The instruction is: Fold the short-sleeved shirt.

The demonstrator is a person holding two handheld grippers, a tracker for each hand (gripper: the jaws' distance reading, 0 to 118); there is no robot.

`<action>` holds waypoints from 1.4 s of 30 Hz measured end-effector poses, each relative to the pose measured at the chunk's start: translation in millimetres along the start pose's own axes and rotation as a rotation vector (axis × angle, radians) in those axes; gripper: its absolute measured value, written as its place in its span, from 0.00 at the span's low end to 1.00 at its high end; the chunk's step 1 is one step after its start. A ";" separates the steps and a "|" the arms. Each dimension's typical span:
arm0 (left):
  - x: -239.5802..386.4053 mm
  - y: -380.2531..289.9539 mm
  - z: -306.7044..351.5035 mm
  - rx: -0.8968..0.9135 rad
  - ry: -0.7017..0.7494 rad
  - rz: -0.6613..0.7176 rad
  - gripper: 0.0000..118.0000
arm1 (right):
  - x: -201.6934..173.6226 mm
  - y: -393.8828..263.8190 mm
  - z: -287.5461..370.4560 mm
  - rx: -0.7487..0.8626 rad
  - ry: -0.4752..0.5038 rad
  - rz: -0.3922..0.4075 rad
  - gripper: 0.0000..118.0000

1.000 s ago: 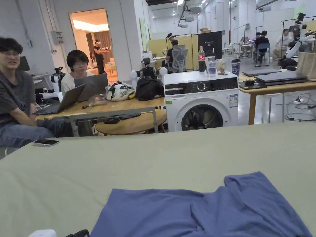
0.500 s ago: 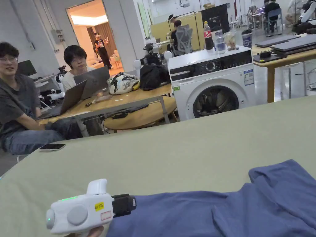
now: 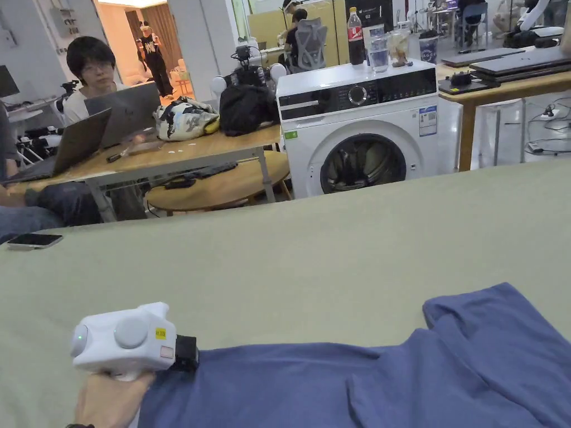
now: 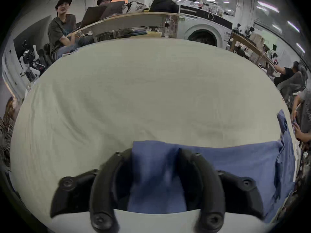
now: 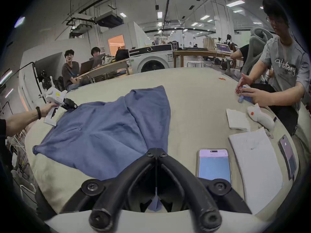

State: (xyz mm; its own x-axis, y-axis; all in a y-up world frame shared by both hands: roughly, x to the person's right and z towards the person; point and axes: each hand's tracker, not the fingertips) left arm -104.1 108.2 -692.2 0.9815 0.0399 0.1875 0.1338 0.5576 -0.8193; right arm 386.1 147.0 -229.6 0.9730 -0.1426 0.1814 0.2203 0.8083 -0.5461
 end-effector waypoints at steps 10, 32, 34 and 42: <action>27.1 -9.3 -6.5 -0.021 0.072 -0.093 0.00 | 12.2 124.2 -128.0 -0.179 -0.016 -0.075 0.60; -15.7 -11.1 221.7 0.472 -0.001 -0.078 0.00 | -18.3 189.0 -101.0 -0.093 -0.100 0.018 0.00; -22.0 -17.6 272.3 0.559 -0.002 -0.083 0.00 | -20.9 206.9 -69.1 -0.040 -0.071 -0.008 0.00; -34.5 -41.9 414.4 0.822 0.023 -0.081 0.00 | -52.9 266.0 61.1 0.180 -0.036 0.018 0.00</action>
State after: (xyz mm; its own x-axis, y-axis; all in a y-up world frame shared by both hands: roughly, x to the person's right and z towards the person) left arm -200.4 427.1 -439.8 0.9768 -0.0390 0.2104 0.0705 0.9870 -0.1443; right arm 388.9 404.5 -334.4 0.9729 -0.1091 0.2038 0.1837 0.9001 -0.3951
